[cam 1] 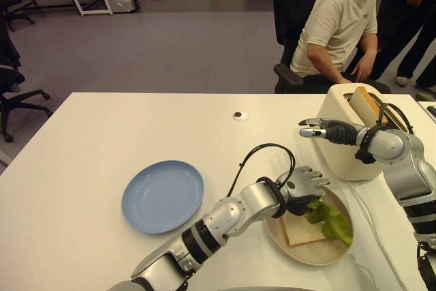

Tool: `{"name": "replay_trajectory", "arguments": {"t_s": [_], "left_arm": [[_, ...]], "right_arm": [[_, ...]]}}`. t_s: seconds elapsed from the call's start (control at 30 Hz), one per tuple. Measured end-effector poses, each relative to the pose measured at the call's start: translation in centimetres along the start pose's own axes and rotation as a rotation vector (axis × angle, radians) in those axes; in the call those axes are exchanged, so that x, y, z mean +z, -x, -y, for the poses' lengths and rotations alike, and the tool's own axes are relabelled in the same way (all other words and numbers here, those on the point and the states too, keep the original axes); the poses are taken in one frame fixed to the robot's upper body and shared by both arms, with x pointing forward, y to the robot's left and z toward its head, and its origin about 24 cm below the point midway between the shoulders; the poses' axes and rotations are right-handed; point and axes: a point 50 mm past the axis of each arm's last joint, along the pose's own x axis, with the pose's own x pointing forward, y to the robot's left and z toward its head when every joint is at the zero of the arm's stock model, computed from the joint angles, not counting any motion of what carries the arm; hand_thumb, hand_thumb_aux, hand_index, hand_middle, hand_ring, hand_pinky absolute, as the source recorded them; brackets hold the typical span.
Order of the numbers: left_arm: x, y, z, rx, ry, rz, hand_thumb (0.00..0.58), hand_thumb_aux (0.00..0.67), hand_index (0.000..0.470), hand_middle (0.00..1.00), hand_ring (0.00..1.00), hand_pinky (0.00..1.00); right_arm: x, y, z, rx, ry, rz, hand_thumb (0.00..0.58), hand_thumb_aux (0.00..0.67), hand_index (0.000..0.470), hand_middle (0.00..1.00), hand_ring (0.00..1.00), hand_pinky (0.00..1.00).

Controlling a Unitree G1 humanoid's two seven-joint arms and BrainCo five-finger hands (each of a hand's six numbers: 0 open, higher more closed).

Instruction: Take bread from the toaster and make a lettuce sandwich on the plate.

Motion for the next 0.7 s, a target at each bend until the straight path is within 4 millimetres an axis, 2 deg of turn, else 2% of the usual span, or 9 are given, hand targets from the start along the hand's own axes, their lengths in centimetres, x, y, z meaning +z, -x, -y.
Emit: {"name": "replay_trajectory", "arguments": {"t_s": [0.1,0.47,0.53,0.57,0.6,0.7], "left_arm": [[-0.2,-0.7,0.1,-0.002,-0.048,-0.014,0.491,0.407,0.286,0.0,0.0,0.0],[-0.2,-0.9,0.6,-0.014,-0.03,0.005,0.501,0.423,0.297,0.0,0.0,0.0],[-0.3,-0.8,0.5,0.004,-0.03,0.003,0.521,0.457,0.321,0.0,0.0,0.0],[-0.4,-0.8,0.2,0.033,-0.033,0.001,0.568,0.573,0.402,0.0,0.0,0.0],[-0.5,-0.8,-0.1,0.054,-0.037,-0.001,0.58,0.67,0.47,0.0,0.0,0.0],[-1.1,-0.8,-1.8,0.176,-0.053,-0.018,0.58,0.67,0.47,0.0,0.0,0.0]], "right_arm": [[0.1,0.0,0.0,-0.001,0.0,0.003,0.0,0.0,0.0,0.0,0.0,0.0],[0.1,0.1,-0.3,-0.006,-0.002,0.001,0.0,0.0,0.0,0.0,0.0,0.0],[0.1,0.1,-0.3,-0.014,0.006,-0.005,0.0,0.0,0.0,0.0,0.0,0.0],[0.0,0.0,-0.3,-0.018,0.009,-0.01,0.0,0.0,0.0,0.0,0.0,0.0],[0.0,0.0,-0.3,-0.019,0.009,-0.011,0.0,0.0,0.0,0.0,0.0,0.0],[-0.2,-0.1,-0.4,-0.018,0.004,-0.013,0.0,0.0,0.0,0.0,0.0,0.0]]}}
